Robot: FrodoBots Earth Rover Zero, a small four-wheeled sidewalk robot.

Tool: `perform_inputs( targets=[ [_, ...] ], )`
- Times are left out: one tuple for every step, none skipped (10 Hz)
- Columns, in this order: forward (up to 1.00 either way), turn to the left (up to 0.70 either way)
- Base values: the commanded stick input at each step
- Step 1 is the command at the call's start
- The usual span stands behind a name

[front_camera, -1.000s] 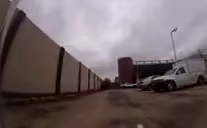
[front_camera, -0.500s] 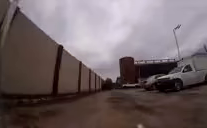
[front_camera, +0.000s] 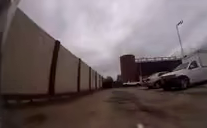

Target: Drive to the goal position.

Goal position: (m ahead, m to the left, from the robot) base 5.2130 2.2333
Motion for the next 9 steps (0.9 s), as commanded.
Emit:
perform_inputs(
  targets=[
    [1.00, -0.40],
    [1.00, -0.40],
    [1.00, -0.40],
    [1.00, 0.00],
    [1.00, 0.00],
    [1.00, 0.00],
    [1.00, 0.00],
    [1.00, 0.00],
    [1.00, 0.00]
  ],
)
